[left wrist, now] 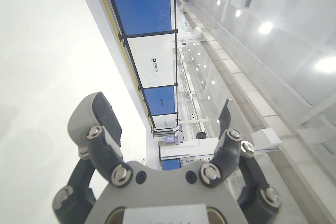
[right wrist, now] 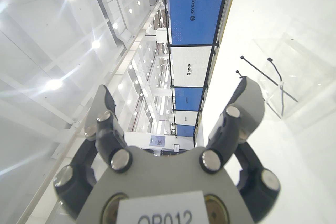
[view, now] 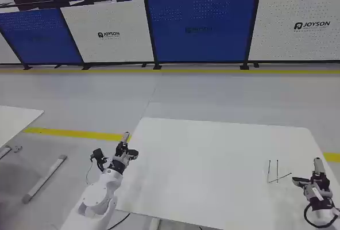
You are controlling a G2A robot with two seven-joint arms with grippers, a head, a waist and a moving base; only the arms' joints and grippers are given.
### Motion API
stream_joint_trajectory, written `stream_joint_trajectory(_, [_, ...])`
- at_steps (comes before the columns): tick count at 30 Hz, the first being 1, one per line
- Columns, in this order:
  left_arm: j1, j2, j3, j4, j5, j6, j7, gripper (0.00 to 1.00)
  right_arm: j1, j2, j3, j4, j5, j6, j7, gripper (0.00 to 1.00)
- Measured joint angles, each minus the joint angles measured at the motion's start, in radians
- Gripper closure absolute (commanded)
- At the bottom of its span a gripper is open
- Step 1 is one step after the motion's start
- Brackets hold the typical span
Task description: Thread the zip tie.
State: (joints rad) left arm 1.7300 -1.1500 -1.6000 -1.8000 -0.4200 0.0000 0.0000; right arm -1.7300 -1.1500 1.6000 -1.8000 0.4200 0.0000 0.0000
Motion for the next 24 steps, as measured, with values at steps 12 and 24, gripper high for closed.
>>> stream_joint_trajectory(12, [0.0, 0.0, 0.0, 0.0, 0.0, 0.0, 0.0, 0.0, -0.005, 0.006, 0.022, -0.01, -0.059, -0.006, 0.126, 0.0])
stream_joint_trajectory(24, [0.0, 0.0, 0.0, 0.0, 0.0, 0.0, 0.0, 0.0, 0.01, 0.031, 0.086, -0.001, -0.143, -0.027, 0.477, 0.0])
